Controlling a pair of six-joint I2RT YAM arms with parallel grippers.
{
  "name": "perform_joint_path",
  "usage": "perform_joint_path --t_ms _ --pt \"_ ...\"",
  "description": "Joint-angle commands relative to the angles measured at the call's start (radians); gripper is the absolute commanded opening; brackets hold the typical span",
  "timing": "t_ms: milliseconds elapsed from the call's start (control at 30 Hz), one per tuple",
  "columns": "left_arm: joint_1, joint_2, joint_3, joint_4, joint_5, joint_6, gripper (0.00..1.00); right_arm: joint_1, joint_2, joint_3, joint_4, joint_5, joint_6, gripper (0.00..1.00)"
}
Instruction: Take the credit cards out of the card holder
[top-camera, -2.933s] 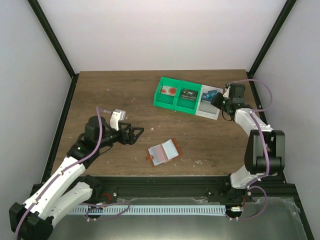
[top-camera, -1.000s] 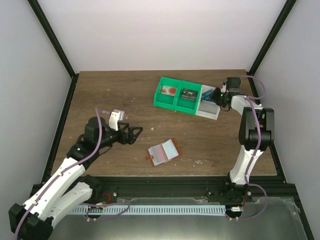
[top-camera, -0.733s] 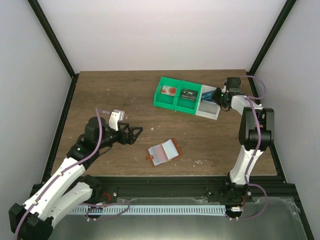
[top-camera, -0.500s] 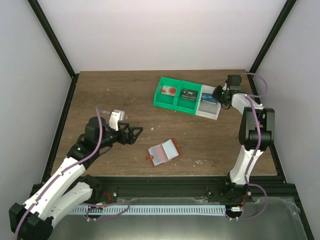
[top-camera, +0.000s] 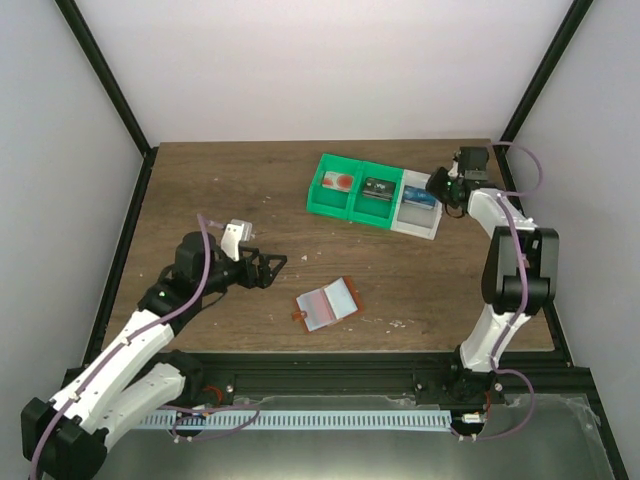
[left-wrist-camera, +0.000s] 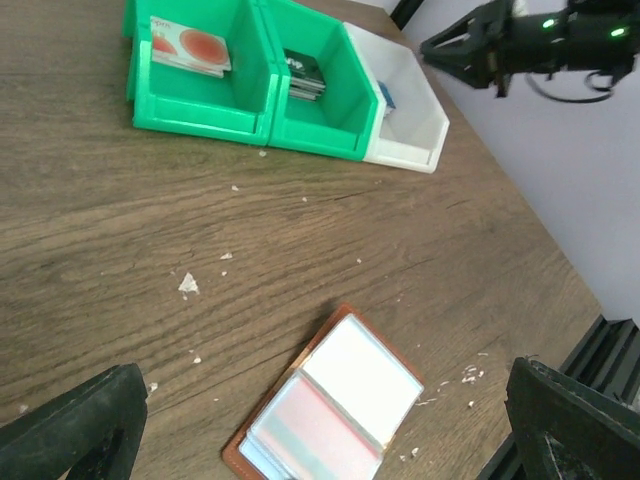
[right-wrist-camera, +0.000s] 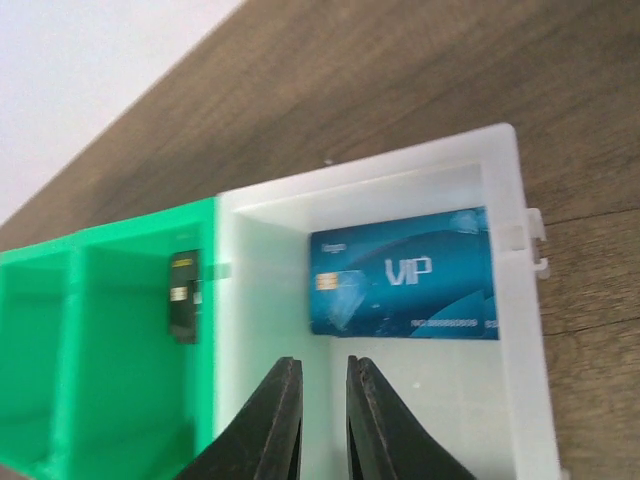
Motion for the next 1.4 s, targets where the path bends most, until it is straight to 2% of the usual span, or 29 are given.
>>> perform_joint_path --t_ms 0,133,367,467,667,767,933,1100,1367 --pt "-0.001 0.029 0.022 -0.042 -0.032 0.014 1.0 0.017 -0.138 -0.043 -0.006 -0.043 0.003 0.15" --pt "0.007 0.077 0.049 -0.086 -0.06 0.024 1.0 0.043 -0.264 -0.168 0.038 -0.075 0.039 0.15" --pt "0.009 0.144 0.056 -0.094 -0.069 0.0 0.99 0.092 -0.416 -0.303 -0.002 -0.144 0.015 0.19" --pt "0.01 0.174 0.039 -0.049 0.017 -0.058 0.94 0.126 -0.505 -0.376 -0.002 -0.165 0.011 0.21" --pt "0.008 0.267 -0.062 0.155 0.237 -0.216 0.78 0.21 -0.638 -0.515 0.002 -0.194 0.026 0.23" --pt "0.005 0.316 -0.083 0.221 0.304 -0.263 0.72 0.257 -0.682 -0.573 0.01 -0.198 0.043 0.24" --pt "-0.036 0.374 -0.102 0.291 0.311 -0.311 0.7 0.374 -0.71 -0.666 0.057 -0.212 0.103 0.25" --pt "-0.084 0.441 -0.169 0.463 0.357 -0.403 0.69 0.502 -0.692 -0.716 0.108 -0.163 0.145 0.26" --pt "-0.096 0.513 -0.218 0.534 0.371 -0.406 0.68 0.618 -0.566 -0.699 0.136 -0.133 0.114 0.31"
